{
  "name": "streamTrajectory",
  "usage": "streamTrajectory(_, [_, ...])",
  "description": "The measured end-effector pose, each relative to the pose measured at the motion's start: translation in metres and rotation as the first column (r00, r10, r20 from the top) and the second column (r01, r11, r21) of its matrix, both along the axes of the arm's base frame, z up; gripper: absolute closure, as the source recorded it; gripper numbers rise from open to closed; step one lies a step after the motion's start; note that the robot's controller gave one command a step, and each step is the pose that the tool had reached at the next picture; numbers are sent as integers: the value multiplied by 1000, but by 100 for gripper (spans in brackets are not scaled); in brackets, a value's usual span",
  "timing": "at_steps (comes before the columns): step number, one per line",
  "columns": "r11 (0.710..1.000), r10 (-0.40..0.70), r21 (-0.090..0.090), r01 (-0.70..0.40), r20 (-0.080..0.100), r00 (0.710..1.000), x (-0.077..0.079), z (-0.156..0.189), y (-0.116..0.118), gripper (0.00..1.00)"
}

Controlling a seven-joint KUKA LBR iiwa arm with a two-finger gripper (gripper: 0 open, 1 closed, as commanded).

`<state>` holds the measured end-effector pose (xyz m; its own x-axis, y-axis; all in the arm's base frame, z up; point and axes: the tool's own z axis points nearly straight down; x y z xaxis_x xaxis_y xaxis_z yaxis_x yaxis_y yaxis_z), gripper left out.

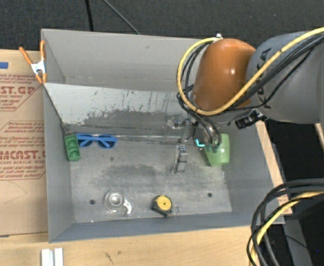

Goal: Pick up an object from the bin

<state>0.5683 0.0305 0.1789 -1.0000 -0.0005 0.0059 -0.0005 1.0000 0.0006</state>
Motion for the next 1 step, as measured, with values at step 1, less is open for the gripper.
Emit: streamTrajectory(1, [995,103,-1,-103,2,995,-42,-36,-12,0])
